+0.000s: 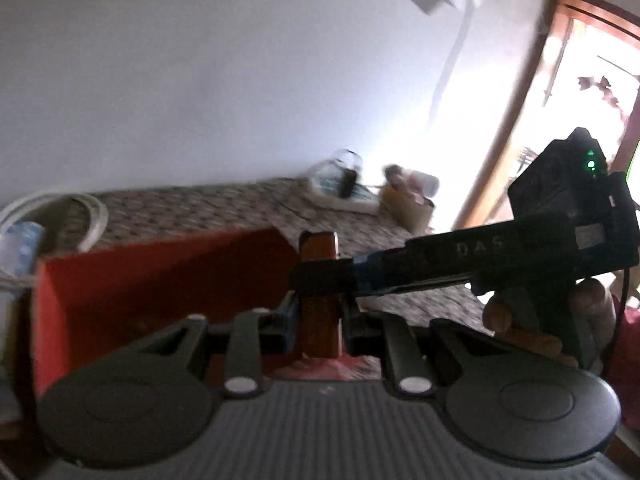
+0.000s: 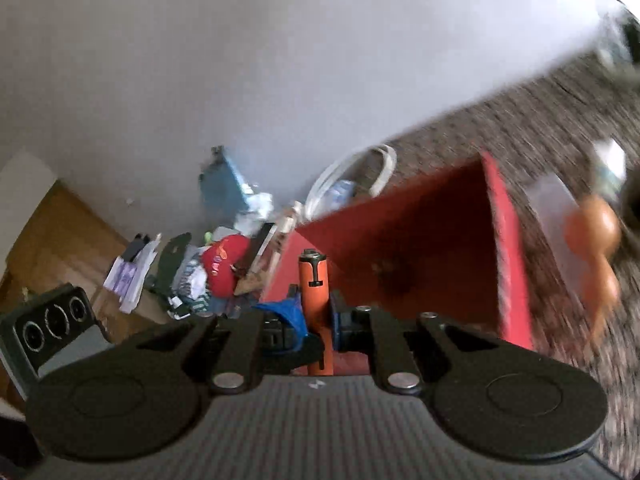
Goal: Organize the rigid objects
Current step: 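Lift the orange marker with the right gripper over the red box, then lower the orange marker into the box and open the right gripper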
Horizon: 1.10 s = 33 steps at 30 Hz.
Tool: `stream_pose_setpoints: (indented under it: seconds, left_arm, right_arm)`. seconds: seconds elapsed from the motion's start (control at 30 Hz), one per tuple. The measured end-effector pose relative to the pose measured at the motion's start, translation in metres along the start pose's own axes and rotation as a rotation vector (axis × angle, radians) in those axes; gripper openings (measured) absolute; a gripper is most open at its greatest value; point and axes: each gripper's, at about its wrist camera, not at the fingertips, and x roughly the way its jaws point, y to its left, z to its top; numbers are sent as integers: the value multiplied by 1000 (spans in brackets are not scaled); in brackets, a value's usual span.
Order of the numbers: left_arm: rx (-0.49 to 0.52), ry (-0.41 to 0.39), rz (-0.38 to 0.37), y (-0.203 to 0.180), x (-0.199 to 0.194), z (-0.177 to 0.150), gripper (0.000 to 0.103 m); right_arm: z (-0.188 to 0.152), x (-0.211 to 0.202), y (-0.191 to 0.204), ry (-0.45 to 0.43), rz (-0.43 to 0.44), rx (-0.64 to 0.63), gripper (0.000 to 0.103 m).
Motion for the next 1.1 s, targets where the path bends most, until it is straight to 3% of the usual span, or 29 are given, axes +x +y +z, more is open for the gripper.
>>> stream_pose_setpoints:
  seconds: [0.2, 0.47, 0.83, 1.1]
  left_arm:
    - [-104, 38, 97, 52, 12, 5, 15]
    - [-229, 157, 177, 94, 32, -28, 15]
    - [-270, 262, 293, 105, 52, -52, 16]
    - [-263, 273, 350, 104, 54, -52, 16]
  right_arm:
    - [22, 67, -1, 109, 35, 9, 0]
    - [8, 135, -11, 291, 32, 51, 0]
    - [-9, 176, -4, 428, -56, 29, 0]
    - [-11, 188, -1, 426, -68, 24, 0]
